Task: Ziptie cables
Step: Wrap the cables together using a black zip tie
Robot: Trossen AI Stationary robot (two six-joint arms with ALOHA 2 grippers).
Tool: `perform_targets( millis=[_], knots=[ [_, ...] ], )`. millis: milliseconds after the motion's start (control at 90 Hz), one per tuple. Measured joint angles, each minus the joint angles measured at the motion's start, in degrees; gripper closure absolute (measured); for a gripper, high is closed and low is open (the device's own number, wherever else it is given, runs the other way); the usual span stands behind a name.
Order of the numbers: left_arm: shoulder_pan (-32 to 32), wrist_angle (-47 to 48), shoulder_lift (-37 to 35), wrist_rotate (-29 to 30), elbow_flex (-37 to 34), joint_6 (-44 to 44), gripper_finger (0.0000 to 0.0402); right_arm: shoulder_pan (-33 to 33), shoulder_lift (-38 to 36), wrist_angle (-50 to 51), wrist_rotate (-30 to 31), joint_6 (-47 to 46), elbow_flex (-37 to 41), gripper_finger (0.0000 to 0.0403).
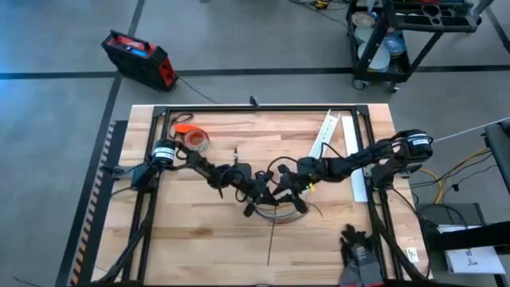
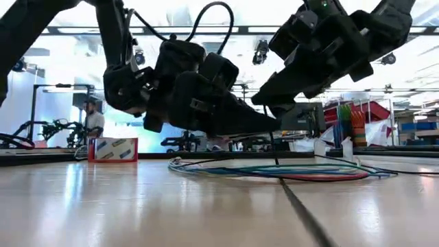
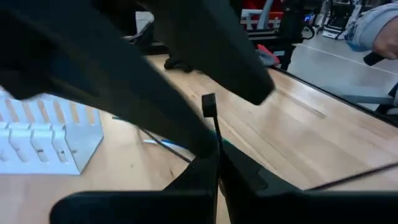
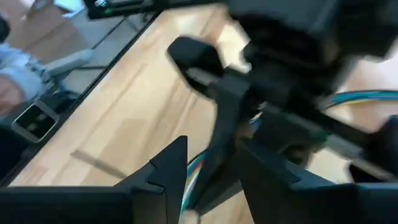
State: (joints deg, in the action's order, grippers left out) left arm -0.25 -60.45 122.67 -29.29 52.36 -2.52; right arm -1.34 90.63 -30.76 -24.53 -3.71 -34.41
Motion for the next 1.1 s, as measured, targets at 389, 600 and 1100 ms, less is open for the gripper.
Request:
perform_targets(
  millis=[389,600,1100],
  knots=[
    [0.0,0.9,0.0,-3.3,1.2,0.0,0.0402,0.0,-0.3,0.0,-4.4,5.5,0.0,0.0327],
    [0.0,1.2,0.0,-4.3,1.2,0.0,0.0402,1.4,-0.3,-0.2,-4.5,9.4,0.0,0.0335],
    [0.0,2.0,0.0,-4.4,1.3,1.4,0.0402,2.5,0.3,-1.3,-12.8,15.2,0.0,0.0255]
  ],
)
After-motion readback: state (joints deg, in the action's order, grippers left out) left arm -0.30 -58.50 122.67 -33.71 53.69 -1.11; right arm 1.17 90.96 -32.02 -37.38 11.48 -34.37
